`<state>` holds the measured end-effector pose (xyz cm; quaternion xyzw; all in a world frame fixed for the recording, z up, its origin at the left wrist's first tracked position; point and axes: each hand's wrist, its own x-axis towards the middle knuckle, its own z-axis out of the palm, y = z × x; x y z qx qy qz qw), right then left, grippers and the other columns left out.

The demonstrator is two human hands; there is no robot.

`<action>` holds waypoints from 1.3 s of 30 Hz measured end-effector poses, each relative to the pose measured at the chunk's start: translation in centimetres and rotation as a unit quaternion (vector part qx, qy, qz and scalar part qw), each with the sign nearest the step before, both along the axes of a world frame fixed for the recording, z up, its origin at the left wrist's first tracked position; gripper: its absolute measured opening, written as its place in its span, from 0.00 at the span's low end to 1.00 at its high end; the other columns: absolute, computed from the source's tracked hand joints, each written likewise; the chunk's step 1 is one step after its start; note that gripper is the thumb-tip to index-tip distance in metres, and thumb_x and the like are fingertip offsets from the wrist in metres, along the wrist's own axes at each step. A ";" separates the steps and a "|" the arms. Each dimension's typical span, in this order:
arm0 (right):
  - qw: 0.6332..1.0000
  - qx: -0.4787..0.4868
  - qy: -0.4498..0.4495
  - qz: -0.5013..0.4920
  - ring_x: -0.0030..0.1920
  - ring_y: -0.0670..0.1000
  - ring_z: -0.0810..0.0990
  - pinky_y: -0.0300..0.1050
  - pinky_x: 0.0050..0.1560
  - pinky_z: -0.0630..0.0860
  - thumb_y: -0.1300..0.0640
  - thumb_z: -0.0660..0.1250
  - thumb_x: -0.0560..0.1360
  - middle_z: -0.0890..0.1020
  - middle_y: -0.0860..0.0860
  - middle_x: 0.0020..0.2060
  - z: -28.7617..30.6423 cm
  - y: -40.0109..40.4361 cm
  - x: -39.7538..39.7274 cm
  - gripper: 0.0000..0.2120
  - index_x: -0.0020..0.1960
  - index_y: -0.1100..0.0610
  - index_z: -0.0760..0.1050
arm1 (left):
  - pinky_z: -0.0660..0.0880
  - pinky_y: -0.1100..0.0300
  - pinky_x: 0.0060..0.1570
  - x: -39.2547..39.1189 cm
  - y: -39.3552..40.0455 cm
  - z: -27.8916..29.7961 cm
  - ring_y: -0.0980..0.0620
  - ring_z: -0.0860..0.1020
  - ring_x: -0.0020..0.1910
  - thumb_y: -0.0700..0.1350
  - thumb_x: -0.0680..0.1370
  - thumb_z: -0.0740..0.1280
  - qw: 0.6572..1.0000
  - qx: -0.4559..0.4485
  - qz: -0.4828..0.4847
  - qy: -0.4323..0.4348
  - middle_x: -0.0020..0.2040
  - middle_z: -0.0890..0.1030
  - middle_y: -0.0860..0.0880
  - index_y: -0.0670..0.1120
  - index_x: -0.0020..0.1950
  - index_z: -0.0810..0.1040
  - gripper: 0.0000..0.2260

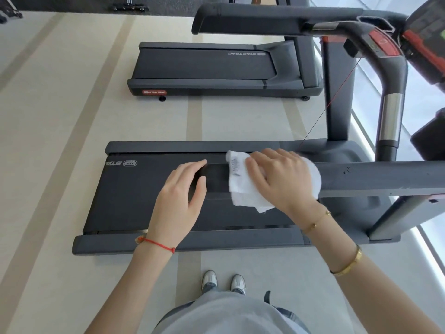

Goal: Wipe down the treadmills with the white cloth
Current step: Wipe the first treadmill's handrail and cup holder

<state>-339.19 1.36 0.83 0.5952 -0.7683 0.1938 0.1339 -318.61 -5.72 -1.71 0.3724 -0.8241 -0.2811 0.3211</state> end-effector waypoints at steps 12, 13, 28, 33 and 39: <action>0.999 -0.029 -0.008 -0.034 0.32 0.54 0.72 0.49 0.38 0.69 0.51 0.55 0.80 0.77 0.49 0.31 0.1 1.3 -1.4 0.17 0.39 0.53 0.78 | 0.73 0.57 0.64 -0.1 0.1 0.1 0.53 0.75 0.63 0.41 0.82 0.59 1.000 0.007 0.013 0.005 0.62 0.78 0.52 0.45 0.67 0.75 0.15; 0.999 -0.018 -0.016 -0.046 0.31 0.54 0.71 0.49 0.36 0.68 0.51 0.54 0.79 0.76 0.49 0.30 0.2 0.6 -0.7 0.18 0.37 0.53 0.77 | 0.73 0.57 0.64 -0.2 0.2 0.1 0.53 0.76 0.62 0.41 0.82 0.59 1.000 0.006 0.014 0.002 0.62 0.78 0.52 0.45 0.67 0.75 0.14; 0.995 -0.081 0.040 0.029 0.48 0.55 0.78 0.50 0.55 0.72 0.50 0.59 0.80 0.81 0.49 0.47 -1.6 3.9 -3.6 0.14 0.56 0.55 0.80 | 0.72 0.49 0.63 -2.8 0.6 0.9 0.48 0.78 0.57 0.42 0.82 0.60 0.995 -0.088 0.000 -0.048 0.58 0.81 0.49 0.43 0.62 0.78 0.12; 0.997 -0.068 0.027 -0.039 0.42 0.55 0.79 0.50 0.47 0.72 0.52 0.57 0.80 0.82 0.50 0.39 -0.9 6.1 -8.4 0.14 0.48 0.55 0.80 | 0.66 0.48 0.69 -6.3 1.8 1.4 0.51 0.80 0.52 0.43 0.81 0.60 0.987 -0.139 0.003 -0.076 0.52 0.83 0.51 0.46 0.57 0.80 0.11; 0.992 0.052 -0.038 -0.108 0.33 0.55 0.73 0.45 0.32 0.63 0.45 0.51 0.76 0.76 0.50 0.29 1.0 7.0 -12.8 0.21 0.33 0.54 0.74 | 0.66 0.47 0.66 -10.4 3.7 1.2 0.52 0.80 0.49 0.44 0.81 0.61 0.983 -0.162 0.021 -0.084 0.50 0.83 0.54 0.48 0.54 0.81 0.09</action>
